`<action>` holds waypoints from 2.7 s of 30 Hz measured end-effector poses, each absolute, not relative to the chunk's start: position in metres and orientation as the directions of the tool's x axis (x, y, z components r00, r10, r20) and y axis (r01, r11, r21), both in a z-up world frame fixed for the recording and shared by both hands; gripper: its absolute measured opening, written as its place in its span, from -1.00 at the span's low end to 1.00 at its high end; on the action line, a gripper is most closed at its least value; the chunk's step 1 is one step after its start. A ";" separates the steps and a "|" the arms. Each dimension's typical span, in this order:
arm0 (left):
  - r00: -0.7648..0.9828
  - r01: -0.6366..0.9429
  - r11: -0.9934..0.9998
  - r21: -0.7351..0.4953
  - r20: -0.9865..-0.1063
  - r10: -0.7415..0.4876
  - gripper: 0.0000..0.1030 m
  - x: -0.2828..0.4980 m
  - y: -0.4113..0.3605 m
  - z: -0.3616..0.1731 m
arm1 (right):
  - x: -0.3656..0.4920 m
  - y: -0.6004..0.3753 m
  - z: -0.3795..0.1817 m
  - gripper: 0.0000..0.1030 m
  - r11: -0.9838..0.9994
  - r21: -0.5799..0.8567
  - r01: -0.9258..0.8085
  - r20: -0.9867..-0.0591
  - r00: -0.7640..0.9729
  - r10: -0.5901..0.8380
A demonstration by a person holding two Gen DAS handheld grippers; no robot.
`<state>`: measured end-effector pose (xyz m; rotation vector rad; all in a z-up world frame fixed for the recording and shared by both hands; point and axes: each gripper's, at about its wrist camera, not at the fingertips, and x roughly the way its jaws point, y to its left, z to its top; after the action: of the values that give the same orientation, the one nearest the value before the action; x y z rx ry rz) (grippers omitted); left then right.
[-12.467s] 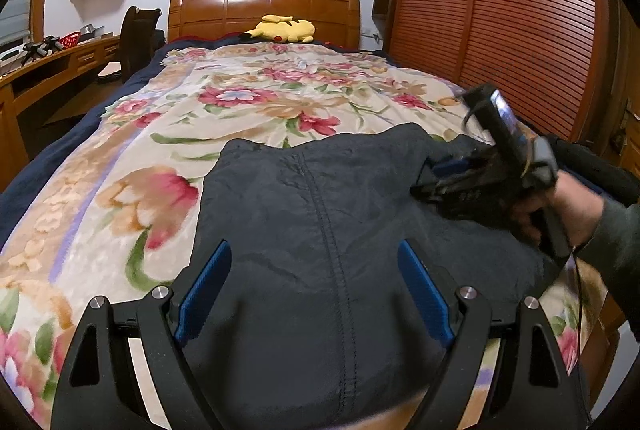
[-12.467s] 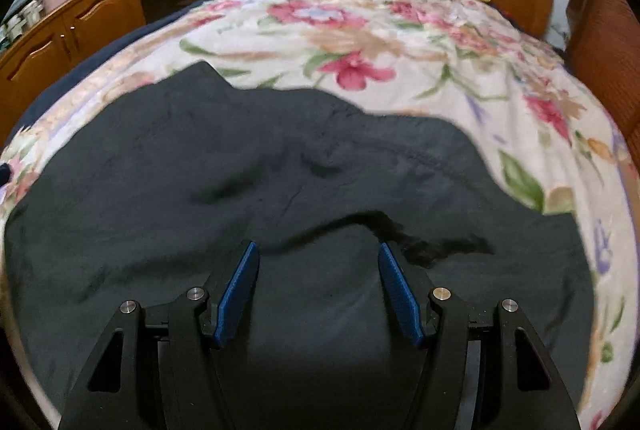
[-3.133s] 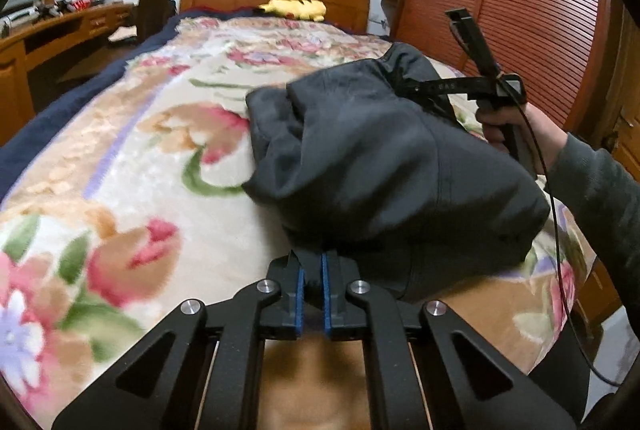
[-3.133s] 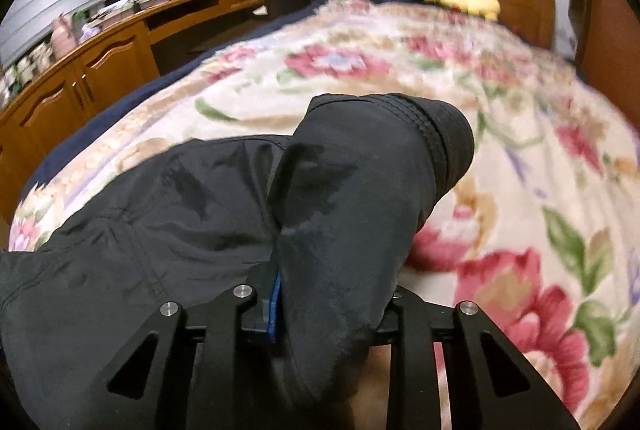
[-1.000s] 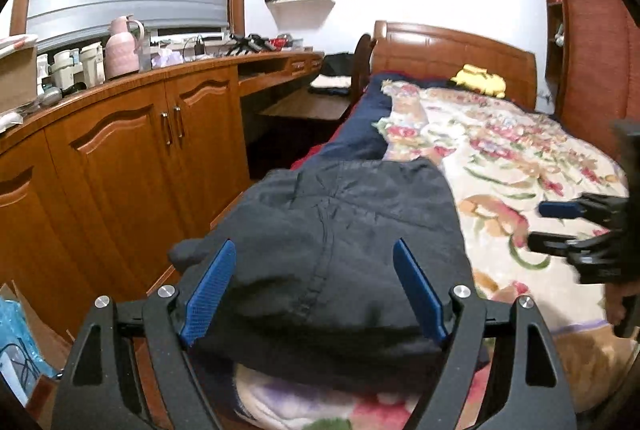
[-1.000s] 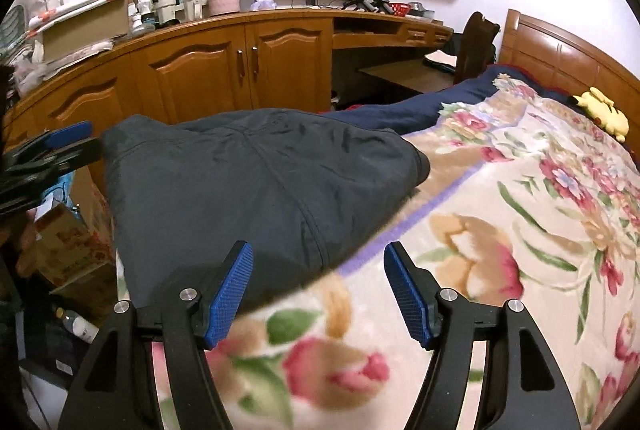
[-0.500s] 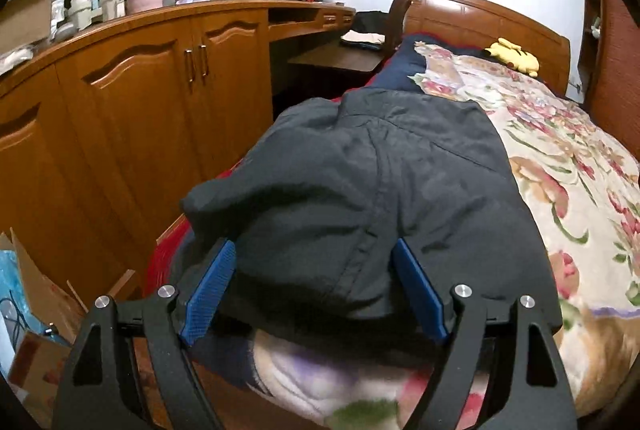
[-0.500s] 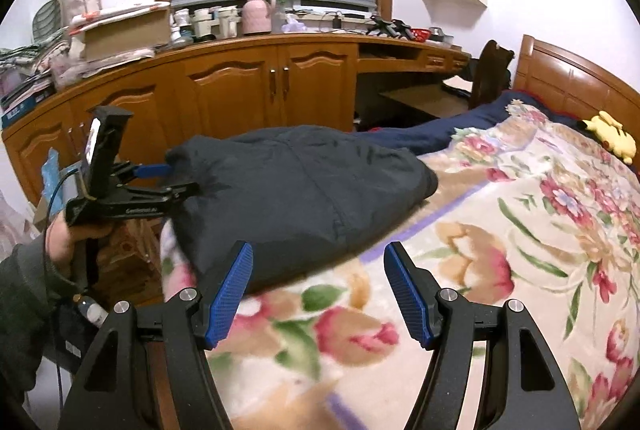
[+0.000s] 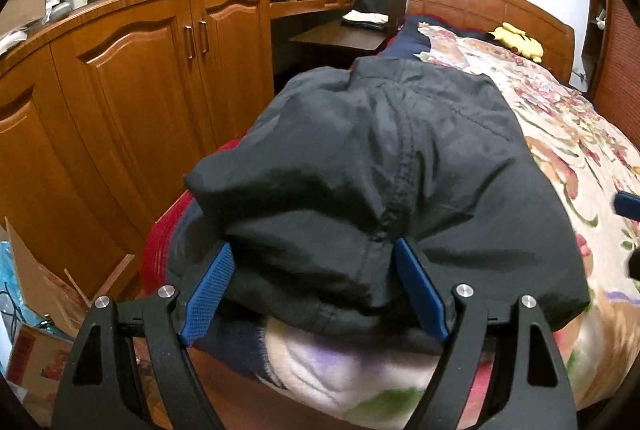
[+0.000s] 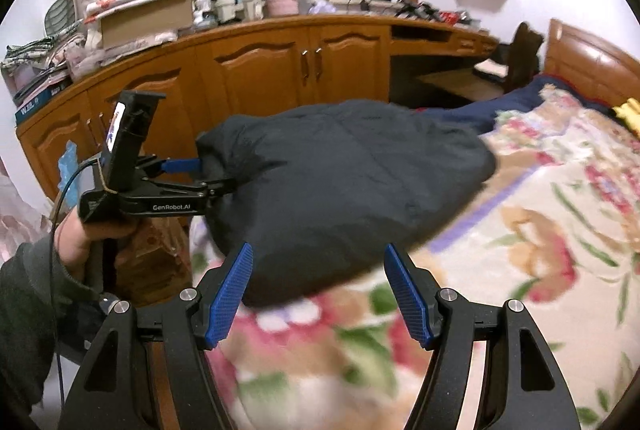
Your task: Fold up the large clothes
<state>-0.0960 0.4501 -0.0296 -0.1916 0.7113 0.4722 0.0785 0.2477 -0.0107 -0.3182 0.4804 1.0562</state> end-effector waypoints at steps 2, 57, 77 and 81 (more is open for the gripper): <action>0.657 -0.476 0.880 -0.010 -0.668 0.348 0.61 -0.098 0.453 -0.029 | 0.085 0.266 -0.014 0.24 0.442 -0.019 -0.897 -0.528 0.384 0.757; 0.770 -0.443 0.896 0.033 -0.499 0.399 1.00 -0.089 0.385 0.054 | 0.064 0.135 -0.008 0.21 0.570 -0.001 -0.821 -0.456 0.508 0.731; 0.843 -0.301 0.953 -0.022 -0.473 0.255 1.00 -0.087 0.278 0.059 | 0.049 0.046 -0.012 0.70 0.690 -0.007 -0.723 -0.414 0.630 0.657; 0.854 -0.250 0.968 -0.023 -0.477 0.209 1.00 -0.071 0.243 0.053 | 0.050 0.019 -0.014 0.70 0.729 0.000 -0.684 -0.403 0.667 0.627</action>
<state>-0.0713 0.2430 0.0529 -0.0848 0.4913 0.2418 0.0502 0.0191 -0.0141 -0.1563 0.3943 0.7428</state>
